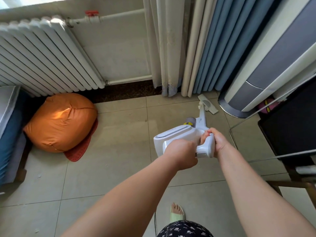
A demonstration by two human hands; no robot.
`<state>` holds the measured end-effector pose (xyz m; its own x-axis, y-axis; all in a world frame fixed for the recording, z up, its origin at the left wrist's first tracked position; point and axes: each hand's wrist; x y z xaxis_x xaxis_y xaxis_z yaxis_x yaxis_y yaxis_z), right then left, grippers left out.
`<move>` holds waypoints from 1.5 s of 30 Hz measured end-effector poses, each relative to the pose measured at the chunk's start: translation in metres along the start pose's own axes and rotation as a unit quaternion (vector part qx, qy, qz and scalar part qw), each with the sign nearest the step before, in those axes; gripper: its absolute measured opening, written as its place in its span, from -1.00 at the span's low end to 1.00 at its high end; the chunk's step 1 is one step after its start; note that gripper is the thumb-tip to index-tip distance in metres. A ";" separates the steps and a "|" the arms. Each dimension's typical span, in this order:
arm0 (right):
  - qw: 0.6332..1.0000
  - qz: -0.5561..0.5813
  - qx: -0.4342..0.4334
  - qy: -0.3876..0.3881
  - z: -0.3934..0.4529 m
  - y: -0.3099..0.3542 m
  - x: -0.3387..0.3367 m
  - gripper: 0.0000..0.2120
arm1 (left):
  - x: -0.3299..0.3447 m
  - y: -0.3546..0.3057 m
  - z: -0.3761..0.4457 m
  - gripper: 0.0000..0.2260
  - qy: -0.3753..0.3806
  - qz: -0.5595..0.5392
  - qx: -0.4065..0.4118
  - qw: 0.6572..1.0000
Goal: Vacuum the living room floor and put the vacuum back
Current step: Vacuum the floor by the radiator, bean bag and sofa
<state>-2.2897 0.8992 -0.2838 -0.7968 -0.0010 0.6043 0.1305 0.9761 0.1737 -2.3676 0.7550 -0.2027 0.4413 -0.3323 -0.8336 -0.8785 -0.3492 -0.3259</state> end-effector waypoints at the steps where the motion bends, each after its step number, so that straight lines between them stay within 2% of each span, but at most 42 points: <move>1: 1.000 0.008 0.001 0.000 0.003 0.005 -0.002 -0.85 | 0.000 -0.001 0.007 -0.88 0.002 0.005 0.004 1.000; 4: 1.000 0.023 -0.001 0.001 0.007 0.014 -0.003 -0.83 | -0.004 0.000 0.019 -0.86 0.005 0.011 0.008 1.000; 7: 1.000 0.017 -0.001 0.003 0.011 0.016 -0.004 -0.70 | -0.005 0.000 0.023 -0.86 0.011 0.011 0.006 1.000; 10: 1.000 0.020 0.008 -0.001 0.009 0.006 -0.003 -0.82 | -0.001 0.005 0.016 -0.87 0.022 0.008 0.006 1.000; 15: 0.999 0.036 0.015 0.000 -0.003 -0.029 0.002 -0.86 | -0.002 0.018 -0.015 -0.87 0.042 0.034 0.010 0.998; 23: 0.999 0.034 0.025 -0.001 -0.046 -0.124 0.006 -0.86 | 0.019 0.036 -0.113 -0.89 0.050 0.053 0.005 0.997; 28: 0.999 0.032 0.030 -0.013 -0.082 -0.182 -0.012 -0.86 | 0.048 0.030 -0.178 -0.96 0.052 0.061 0.010 0.997; 36: 0.998 0.059 0.028 -0.005 -0.133 -0.279 -0.054 -0.87 | 0.098 0.020 -0.279 -0.95 0.070 0.084 0.026 0.994; 38: 0.997 0.065 0.033 -0.008 -0.142 -0.297 -0.061 -0.88 | 0.108 0.019 -0.299 -0.89 0.071 0.088 0.023 0.993; 42: 0.996 0.068 0.054 -0.008 -0.158 -0.327 -0.071 -0.86 | 0.122 0.019 -0.331 -0.99 0.085 0.088 0.014 0.992; 45: 0.996 0.053 0.067 -0.013 -0.165 -0.341 -0.077 -0.85 | 0.132 0.019 -0.346 -0.95 0.089 0.083 0.001 0.993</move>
<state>-2.1755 0.5306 -0.2611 -0.7984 0.1077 0.5925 0.1368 0.9906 0.0043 -2.2630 0.4013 -0.1642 0.3160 -0.5348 -0.7836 -0.9421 -0.2748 -0.1924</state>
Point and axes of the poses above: each hand's wrist, its own z-axis towards the middle knuckle, its own x-axis out of the palm, y = z × x, and after that the axes turned 8 degrees about y, right-handed
